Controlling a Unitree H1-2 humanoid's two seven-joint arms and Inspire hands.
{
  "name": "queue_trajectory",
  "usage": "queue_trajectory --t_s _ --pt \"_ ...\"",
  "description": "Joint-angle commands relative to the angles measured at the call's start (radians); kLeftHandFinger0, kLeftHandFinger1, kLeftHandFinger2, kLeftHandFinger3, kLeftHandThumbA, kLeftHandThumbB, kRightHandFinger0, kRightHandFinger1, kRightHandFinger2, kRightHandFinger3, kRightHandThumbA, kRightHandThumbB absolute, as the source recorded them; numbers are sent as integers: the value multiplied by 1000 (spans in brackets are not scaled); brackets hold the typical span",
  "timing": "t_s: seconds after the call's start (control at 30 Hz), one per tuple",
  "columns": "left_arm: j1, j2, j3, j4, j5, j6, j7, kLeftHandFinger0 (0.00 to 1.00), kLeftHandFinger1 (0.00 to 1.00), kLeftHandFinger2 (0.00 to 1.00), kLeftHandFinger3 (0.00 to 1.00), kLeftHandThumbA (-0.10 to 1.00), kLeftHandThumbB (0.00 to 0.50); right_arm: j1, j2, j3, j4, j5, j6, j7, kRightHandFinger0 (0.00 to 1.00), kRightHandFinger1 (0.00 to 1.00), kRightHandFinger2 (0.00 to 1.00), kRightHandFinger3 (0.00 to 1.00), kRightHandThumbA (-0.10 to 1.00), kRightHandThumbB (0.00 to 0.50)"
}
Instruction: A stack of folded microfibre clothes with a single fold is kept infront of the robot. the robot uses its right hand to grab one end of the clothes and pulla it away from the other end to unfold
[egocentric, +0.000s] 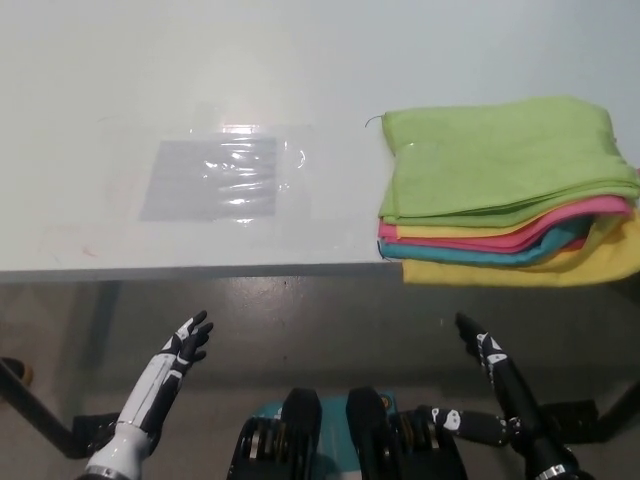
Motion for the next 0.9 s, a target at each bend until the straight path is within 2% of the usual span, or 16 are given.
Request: queue_trajectory --t_s 0.0,0.2,0.27,0.33,0.67,0.77,0.87 --pt "-35 -7 -1 -29 -2 -17 2 1000 1000 1000 1000 992 228 -13 -17 -8 -24 38 25 49 1000 1000 1000 1000 1000 174" --pt "-44 -14 -4 -29 3 -19 8 1000 1000 1000 1000 991 219 -16 -18 -28 -27 42 23 45 1000 1000 1000 1000 1000 163" --pt "-46 -17 -3 -31 4 -17 11 1000 1000 1000 1000 997 220 -18 -15 -38 -30 41 21 35 1000 1000 1000 1000 1000 173" --pt "-46 -16 -3 -28 2 -27 7 1000 1000 1000 1000 997 212 -17 -6 -52 -28 51 3 24 1000 1000 1000 1000 1000 157" --pt "-54 -20 -3 -24 3 -18 9 1000 1000 1000 1000 992 211 -22 -3 -75 -52 46 11 24 1000 1000 1000 1000 1000 172" --pt "-51 -18 -2 -15 5 -30 12 1000 1000 1000 1000 987 203 -24 -2 -74 -49 35 13 20 1000 1000 1000 1000 1000 194" --pt "-33 -7 15 -34 -7 -20 14 1000 1000 1000 1000 982 196 -43 8 -59 -34 26 15 25 1000 1000 1000 1000 1000 188"
